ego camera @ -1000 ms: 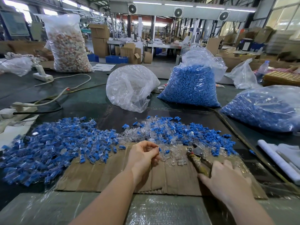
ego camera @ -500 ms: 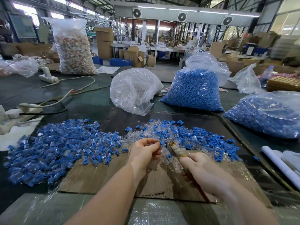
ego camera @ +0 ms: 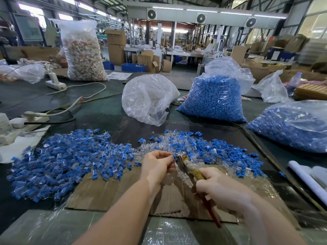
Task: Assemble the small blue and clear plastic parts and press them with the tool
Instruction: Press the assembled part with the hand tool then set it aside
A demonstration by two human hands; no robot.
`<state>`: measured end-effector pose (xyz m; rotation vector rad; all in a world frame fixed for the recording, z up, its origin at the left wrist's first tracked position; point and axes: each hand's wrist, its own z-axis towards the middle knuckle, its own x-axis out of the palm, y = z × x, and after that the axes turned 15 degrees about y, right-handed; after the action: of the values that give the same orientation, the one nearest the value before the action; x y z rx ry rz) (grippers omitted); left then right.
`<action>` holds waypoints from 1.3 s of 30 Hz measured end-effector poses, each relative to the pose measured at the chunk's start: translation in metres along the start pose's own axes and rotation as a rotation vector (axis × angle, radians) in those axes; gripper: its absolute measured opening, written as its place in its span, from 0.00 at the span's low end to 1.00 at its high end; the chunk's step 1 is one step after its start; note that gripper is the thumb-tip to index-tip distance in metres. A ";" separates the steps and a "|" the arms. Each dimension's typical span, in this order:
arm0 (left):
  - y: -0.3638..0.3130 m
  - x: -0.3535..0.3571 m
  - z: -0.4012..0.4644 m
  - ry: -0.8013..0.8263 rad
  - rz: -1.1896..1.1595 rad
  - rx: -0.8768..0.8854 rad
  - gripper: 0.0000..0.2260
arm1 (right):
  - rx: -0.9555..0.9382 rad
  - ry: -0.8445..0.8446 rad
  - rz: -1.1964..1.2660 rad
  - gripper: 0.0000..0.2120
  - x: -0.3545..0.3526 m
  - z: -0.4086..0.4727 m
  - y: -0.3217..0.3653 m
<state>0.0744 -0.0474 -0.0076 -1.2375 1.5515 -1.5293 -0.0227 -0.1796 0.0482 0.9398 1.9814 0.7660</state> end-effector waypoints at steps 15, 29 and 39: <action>0.000 0.003 -0.003 -0.022 -0.158 -0.040 0.03 | -0.034 -0.010 -0.177 0.08 0.000 -0.007 0.009; -0.003 -0.011 -0.008 -0.139 0.106 0.074 0.03 | -0.184 -0.281 -0.060 0.03 0.010 0.001 -0.008; -0.011 -0.106 -0.005 -0.457 1.205 0.116 0.12 | 0.292 -0.686 -0.637 0.27 -0.007 0.010 -0.071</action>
<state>0.1102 0.0529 -0.0144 -0.3327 1.4006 -0.4834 -0.0350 -0.2220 -0.0084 0.5533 1.6253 -0.1978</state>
